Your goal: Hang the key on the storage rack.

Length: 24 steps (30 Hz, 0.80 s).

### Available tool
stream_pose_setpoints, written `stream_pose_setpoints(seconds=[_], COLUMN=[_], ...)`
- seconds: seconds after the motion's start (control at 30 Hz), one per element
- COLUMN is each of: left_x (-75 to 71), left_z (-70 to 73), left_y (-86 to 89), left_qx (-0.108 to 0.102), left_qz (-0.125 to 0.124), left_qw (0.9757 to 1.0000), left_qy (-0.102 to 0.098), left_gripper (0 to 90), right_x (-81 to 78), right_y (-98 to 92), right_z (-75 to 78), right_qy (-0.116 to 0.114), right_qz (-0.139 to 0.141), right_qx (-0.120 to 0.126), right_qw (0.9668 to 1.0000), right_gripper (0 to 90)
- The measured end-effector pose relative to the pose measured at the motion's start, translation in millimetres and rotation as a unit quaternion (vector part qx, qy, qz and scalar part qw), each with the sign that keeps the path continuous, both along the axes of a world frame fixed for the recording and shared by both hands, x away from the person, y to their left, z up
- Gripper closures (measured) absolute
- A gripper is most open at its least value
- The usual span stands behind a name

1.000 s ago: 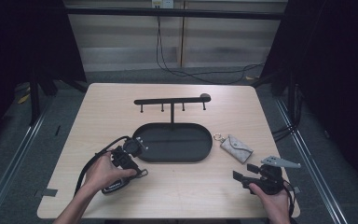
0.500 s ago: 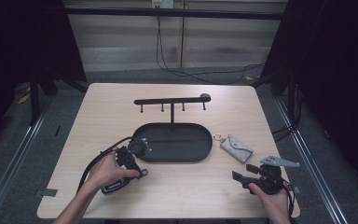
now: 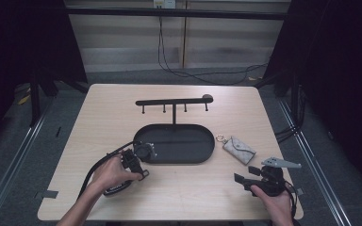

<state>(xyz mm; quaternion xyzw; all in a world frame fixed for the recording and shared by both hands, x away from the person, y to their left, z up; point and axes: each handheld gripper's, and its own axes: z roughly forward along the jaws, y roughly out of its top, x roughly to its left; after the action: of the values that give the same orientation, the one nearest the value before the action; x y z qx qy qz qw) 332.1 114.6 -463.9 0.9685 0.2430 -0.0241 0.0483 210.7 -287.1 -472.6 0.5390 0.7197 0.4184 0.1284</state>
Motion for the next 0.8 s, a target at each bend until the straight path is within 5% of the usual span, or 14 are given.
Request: stream_pose_setpoints(seconds=[0.23, 0.37, 0.8], left_x=[-1.5, -6.7, 5.7], left_z=[0.2, 0.2, 0.0], left_y=[-5.7, -9.0, -8.0], left_qx=[0.016, 0.024, 0.028], left_qz=[-0.012, -0.012, 0.032], left_qw=[0.9998, 0.9993, 0.9989], left_qy=[-0.005, -0.024, 0.02], left_gripper=[68.7, 69.9, 70.6], right_x=[0.7, 0.5, 0.6], right_y=[-0.3, -0.2, -0.3], right_z=[-0.7, -0.6, -0.8], right_qy=[0.002, 0.002, 0.003], right_qz=[0.003, 0.003, 0.003], right_qx=[0.0, -0.001, -0.001], right_qw=[1.0, 1.0, 1.0], right_gripper=[25.6, 25.9, 26.6])
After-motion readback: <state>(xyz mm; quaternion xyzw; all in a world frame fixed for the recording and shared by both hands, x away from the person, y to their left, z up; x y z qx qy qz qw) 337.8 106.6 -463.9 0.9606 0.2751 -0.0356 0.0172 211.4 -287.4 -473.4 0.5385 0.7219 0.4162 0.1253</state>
